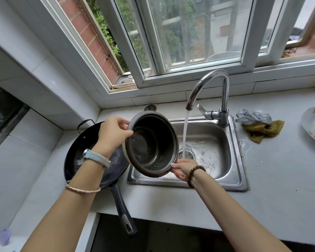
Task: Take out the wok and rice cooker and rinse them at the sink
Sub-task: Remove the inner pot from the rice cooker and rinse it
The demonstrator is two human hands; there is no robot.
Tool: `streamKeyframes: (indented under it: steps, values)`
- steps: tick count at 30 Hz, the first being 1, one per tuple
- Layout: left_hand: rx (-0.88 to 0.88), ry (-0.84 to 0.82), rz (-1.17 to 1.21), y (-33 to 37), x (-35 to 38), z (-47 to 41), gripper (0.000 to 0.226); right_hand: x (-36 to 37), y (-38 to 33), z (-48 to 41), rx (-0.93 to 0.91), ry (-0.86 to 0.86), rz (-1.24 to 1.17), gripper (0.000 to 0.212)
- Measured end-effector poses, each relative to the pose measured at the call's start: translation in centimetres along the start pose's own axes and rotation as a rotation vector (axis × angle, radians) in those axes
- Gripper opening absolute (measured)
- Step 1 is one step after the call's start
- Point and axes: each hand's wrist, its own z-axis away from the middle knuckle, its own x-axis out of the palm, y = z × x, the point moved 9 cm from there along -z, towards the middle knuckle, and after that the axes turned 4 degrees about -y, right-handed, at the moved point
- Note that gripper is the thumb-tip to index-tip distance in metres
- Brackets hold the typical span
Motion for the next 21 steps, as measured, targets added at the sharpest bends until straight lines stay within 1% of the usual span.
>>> streamKeyframes:
  steps: [2, 7, 10, 14, 16, 21]
  values:
    - [-0.054, -0.035, -0.041, -2.4, 0.7, 0.4, 0.024, -1.3, -1.2, 0.3, -0.082, 0.061, 0.050, 0.026]
    - [-0.171, -0.101, -0.030, -7.8, 3.5, 1.8, 0.029, -3.5, -4.6, 0.5, -0.320, 0.211, 0.429, 0.028]
    - [-0.222, -0.124, 0.007, -10.4, 5.1, 2.7, 0.031, -3.5, -6.1, 1.3, -0.435, 0.238, 0.583, 0.027]
    - [-0.214, -0.114, 0.051, -12.3, 7.1, 3.3, 0.034, -3.1, -7.8, 3.0, -0.622, 0.264, 0.714, 0.029]
    - [-0.209, -0.125, 0.104, -12.5, 8.4, 3.5, 0.032, -3.2, -8.4, 3.7, -0.706, 0.297, 0.787, 0.032]
    - [-0.157, -0.100, 0.175, -12.0, 11.1, 3.8, 0.022, -4.3, -8.6, 4.5, -0.801, 0.353, 0.938, 0.030]
